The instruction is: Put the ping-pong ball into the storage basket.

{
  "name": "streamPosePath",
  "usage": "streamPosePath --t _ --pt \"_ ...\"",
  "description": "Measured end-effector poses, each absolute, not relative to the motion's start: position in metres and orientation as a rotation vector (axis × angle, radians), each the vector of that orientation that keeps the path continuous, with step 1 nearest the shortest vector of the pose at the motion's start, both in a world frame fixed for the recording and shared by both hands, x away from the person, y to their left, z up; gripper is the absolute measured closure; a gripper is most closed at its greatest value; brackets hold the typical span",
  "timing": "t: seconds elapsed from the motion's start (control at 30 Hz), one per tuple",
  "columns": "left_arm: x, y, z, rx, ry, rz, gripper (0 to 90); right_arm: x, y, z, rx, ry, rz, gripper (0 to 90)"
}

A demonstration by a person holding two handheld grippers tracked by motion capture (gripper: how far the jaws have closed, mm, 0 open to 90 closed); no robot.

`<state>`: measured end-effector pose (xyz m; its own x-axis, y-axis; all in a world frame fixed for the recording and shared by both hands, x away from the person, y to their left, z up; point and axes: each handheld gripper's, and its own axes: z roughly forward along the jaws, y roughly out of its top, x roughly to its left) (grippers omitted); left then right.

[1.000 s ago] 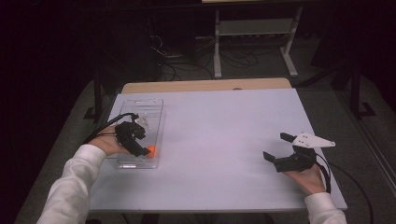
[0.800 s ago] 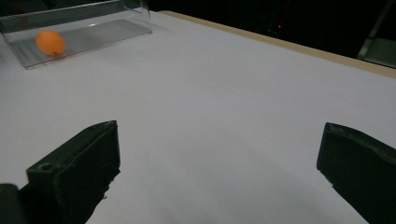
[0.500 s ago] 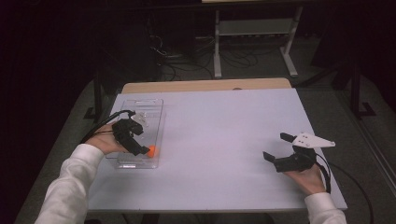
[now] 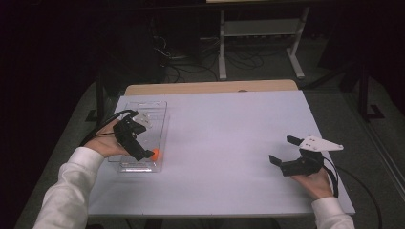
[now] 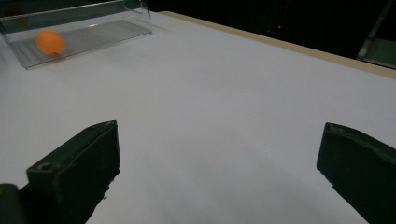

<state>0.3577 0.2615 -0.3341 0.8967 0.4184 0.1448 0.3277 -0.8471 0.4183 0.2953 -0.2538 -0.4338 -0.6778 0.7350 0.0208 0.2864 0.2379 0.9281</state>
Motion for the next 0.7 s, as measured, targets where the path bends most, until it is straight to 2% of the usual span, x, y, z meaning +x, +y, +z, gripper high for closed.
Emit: streamPosePath --t 0.7 --pt "0.338 0.27 -0.321 2.511 0.56 0.406 0.0 0.295 -0.254 -0.434 0.937 2.093 1.432 0.0"
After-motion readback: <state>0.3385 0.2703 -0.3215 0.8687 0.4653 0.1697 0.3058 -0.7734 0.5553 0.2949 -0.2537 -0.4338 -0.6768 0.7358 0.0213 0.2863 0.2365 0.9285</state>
